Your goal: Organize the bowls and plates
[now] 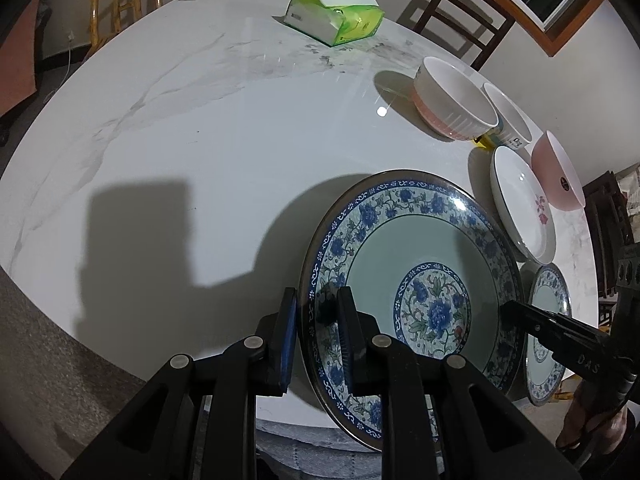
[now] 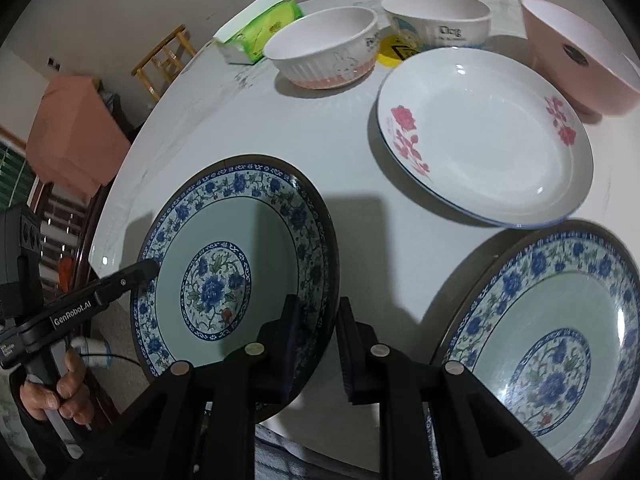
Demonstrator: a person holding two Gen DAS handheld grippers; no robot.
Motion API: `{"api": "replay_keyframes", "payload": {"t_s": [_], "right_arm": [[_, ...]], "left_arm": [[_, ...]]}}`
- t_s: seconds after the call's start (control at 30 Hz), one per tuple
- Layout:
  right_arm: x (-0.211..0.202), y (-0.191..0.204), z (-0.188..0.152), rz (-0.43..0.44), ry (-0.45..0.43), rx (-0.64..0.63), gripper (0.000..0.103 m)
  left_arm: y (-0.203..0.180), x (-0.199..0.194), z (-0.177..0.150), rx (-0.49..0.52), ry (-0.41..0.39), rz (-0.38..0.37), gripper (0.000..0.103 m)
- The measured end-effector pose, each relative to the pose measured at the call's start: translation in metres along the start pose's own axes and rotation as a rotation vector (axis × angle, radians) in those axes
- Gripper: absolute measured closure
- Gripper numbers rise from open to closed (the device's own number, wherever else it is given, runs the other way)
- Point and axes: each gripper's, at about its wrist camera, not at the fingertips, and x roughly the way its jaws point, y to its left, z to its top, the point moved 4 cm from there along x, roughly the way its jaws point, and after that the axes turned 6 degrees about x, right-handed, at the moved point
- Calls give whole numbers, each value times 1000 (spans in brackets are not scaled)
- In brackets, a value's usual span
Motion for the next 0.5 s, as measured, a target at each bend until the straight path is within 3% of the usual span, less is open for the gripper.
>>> {"api": "replay_keyframes", "payload": {"t_s": [0.5], "right_arm": [[11, -4, -11, -11, -20, 38, 85]], "left_arm": [[5, 18, 2, 16, 9, 4, 86]]}}
